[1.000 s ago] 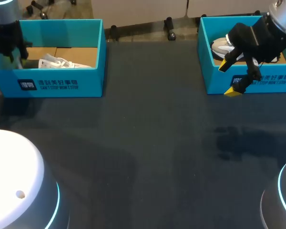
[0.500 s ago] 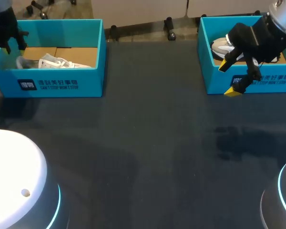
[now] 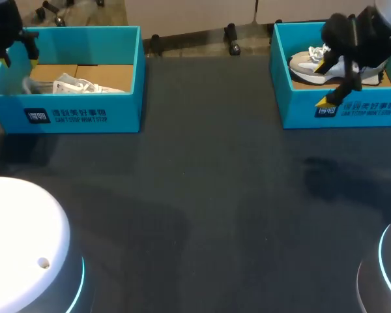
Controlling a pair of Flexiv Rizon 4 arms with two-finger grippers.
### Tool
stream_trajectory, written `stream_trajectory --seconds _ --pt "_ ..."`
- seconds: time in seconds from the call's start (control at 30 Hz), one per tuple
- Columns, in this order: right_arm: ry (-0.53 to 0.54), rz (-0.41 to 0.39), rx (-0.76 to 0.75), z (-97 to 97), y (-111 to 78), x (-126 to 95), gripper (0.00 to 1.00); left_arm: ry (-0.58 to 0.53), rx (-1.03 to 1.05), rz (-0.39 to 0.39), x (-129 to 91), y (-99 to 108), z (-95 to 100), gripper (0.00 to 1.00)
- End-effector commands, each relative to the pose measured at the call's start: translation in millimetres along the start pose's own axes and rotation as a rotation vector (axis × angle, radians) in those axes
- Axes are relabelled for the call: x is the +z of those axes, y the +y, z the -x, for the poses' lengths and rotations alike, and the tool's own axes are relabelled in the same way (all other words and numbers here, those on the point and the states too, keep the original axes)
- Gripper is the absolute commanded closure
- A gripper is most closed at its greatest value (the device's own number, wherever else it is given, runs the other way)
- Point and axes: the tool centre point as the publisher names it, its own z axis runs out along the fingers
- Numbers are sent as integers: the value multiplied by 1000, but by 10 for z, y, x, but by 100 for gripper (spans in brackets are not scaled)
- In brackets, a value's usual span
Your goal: Take the shoe out of the shoebox, open the shoe tongue, remove and reinsert the insole, then place the shoe into the shoebox
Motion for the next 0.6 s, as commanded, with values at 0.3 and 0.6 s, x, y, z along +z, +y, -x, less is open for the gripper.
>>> stream_trajectory --seconds 0.3,0.6 --pt "-42 9 118 611 -347 -35 0 -44 -140 96 -431 -300 118 26" --pt "-168 40 375 982 -500 9 0 -101 -252 96 -556 -416 151 18"
